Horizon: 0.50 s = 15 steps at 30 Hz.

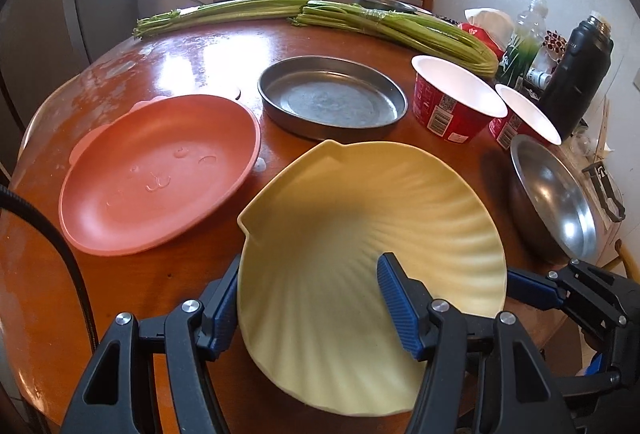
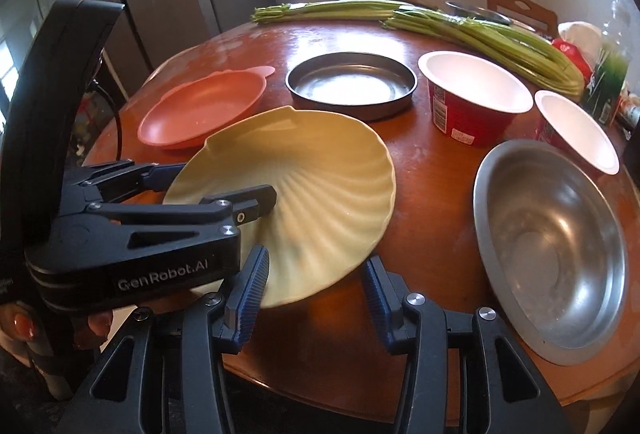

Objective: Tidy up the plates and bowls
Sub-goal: 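Lift the yellow shell plate with the left gripper toward the pink plate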

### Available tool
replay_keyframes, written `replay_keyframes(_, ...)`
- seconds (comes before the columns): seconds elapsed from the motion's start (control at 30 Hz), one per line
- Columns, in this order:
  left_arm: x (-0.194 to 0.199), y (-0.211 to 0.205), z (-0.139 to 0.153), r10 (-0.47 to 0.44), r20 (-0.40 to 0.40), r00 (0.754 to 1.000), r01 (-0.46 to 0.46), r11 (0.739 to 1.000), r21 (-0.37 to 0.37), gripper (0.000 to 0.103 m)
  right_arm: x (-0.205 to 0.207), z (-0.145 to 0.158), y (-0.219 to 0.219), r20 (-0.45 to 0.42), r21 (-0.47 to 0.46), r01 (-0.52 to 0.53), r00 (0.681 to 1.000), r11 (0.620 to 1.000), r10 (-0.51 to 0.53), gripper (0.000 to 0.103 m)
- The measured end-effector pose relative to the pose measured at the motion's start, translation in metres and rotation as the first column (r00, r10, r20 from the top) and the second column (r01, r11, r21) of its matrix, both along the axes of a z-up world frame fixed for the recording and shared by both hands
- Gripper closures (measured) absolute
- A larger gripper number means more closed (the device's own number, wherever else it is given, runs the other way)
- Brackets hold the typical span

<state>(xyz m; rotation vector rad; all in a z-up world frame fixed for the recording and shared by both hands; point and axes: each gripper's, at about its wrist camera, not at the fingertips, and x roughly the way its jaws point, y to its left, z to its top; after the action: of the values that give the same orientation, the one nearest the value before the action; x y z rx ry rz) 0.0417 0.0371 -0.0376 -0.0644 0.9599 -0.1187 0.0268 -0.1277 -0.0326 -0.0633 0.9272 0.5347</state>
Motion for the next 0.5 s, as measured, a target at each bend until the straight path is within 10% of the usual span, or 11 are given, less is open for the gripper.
replay_keyframes(0.5, -0.002, 0.037, -0.001, 0.122, 0.003, 0.993, -0.122, 0.992, 0.042, 0.039, 0.016, 0.0, 0.002, 0.003, 0.014, 0.016, 1.0, 1.0, -0.016, 0.053)
